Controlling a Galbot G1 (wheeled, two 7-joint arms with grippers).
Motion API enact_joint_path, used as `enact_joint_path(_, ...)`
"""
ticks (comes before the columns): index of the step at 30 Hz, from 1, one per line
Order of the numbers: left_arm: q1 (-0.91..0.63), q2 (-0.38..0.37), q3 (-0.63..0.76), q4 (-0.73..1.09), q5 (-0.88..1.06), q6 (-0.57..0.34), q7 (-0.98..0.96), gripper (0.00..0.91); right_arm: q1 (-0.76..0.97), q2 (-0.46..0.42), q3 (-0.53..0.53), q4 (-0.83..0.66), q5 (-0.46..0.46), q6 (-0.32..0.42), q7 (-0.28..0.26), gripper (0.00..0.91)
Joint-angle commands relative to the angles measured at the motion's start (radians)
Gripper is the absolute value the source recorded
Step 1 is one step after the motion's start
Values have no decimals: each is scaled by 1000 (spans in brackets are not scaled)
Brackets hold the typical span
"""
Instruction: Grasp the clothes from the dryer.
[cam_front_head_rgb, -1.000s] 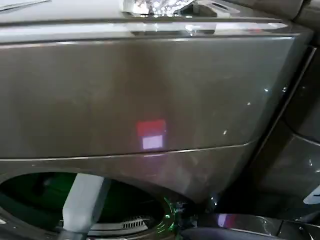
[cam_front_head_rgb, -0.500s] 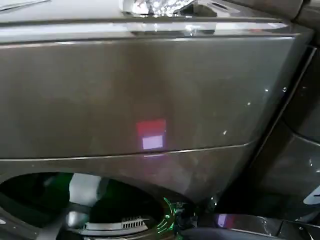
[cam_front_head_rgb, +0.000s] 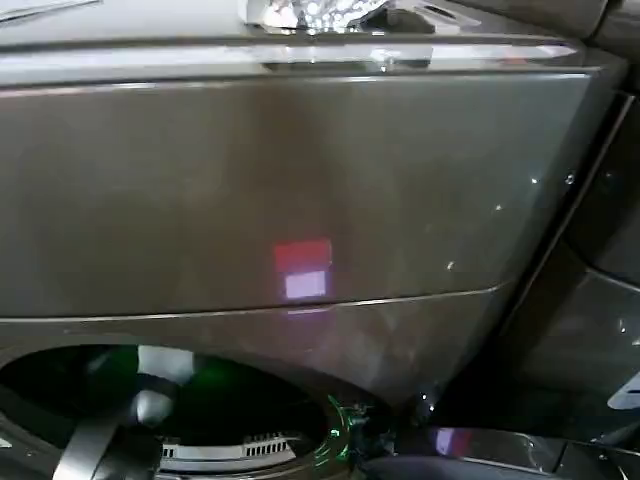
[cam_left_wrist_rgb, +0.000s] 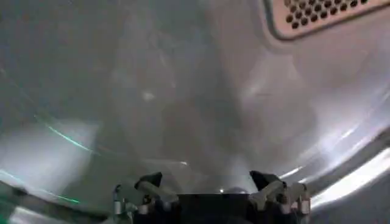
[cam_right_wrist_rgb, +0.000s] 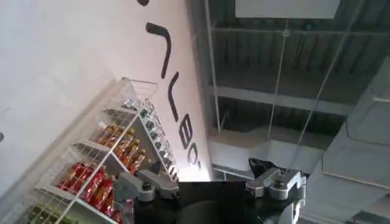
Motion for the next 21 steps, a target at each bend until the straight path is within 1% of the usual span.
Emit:
enact_joint_path(1, -93, -1, 183, 170, 225, -66, 318, 907, 4, 0, -5, 1, -2, 1, -1, 907)
enact_joint_path(4, -105, 10, 238, 195, 277, -100, 385, 907, 9, 1, -10, 2, -3, 1, -1, 907)
enact_joint_path(9, -147, 27, 300, 242, 360, -199, 500, 907, 10, 0, -11, 1, -5, 2, -1, 907)
enact_joint_path(12, -175, 20, 317, 260, 374, -225, 545, 907, 11, 0, -15, 8, -5, 2, -1, 907)
enact_joint_path(15, -197, 11, 376, 289, 407, -246, 590, 907, 10, 1, -15, 10, -4, 2, -2, 907)
enact_joint_path(17, -213, 8, 417, 312, 454, -275, 630, 907, 8, 1, -14, 11, -4, 2, -2, 907)
enact_joint_path(21, -238, -3, 448, 337, 509, -307, 667, 907, 11, 7, -19, 19, -4, 2, -3, 907)
